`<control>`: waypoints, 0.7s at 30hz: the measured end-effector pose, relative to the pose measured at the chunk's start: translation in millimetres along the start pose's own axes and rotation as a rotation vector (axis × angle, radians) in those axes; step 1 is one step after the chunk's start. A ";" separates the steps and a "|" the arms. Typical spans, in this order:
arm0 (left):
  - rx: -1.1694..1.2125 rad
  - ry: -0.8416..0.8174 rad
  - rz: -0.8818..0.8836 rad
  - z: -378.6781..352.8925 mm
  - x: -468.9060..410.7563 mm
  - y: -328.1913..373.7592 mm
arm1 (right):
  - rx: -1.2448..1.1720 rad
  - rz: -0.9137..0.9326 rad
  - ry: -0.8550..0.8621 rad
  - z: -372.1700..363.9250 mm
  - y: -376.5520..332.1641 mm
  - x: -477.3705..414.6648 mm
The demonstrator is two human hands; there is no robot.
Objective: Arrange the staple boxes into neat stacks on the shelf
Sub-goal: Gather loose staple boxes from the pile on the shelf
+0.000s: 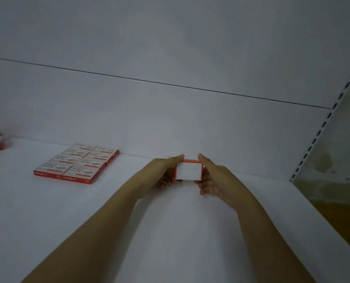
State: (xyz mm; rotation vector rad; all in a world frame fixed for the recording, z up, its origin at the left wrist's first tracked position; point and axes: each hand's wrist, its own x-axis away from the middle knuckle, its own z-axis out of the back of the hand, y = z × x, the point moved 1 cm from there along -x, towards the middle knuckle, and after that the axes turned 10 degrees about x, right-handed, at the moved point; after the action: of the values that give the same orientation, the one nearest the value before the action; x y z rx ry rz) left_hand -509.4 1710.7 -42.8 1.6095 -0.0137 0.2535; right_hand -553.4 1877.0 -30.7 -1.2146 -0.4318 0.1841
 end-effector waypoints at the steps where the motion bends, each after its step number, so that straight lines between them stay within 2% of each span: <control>1: 0.019 -0.026 0.021 0.1 -0.9 0.2 | 0.007 -0.011 0.004 0.6 0.5 -0.3; 4: 0.118 -0.089 0.037 0.9 -3.8 0.2 | -0.020 0.017 0.027 3.1 2.0 -1.3; 7: 0.228 -0.181 -0.047 3.7 -6.7 1.2 | -0.130 0.204 0.072 7.9 -1.3 -0.4; 10: 0.261 -0.293 -0.104 4.4 -5.7 1.1 | -0.123 0.377 0.086 10.9 -8.0 11.1; 14: 0.200 -0.393 -0.167 -1.5 -2.1 -0.3 | 0.145 0.476 0.095 2.9 -12.8 25.1; 18: 0.188 -0.359 -0.225 -2.2 -2.6 -2.6 | 0.326 0.654 0.158 -14.6 -9.2 27.9; 21: 0.155 -0.330 -0.258 -0.6 -4.1 -4.0 | 0.412 0.713 0.189 -19.8 -6.8 27.7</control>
State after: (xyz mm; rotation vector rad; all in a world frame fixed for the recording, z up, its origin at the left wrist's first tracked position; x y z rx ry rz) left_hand -512.8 1710.9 -47.4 1.7714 -0.0410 -0.2166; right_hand -520.7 1867.6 -23.7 -0.9212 0.2176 0.7260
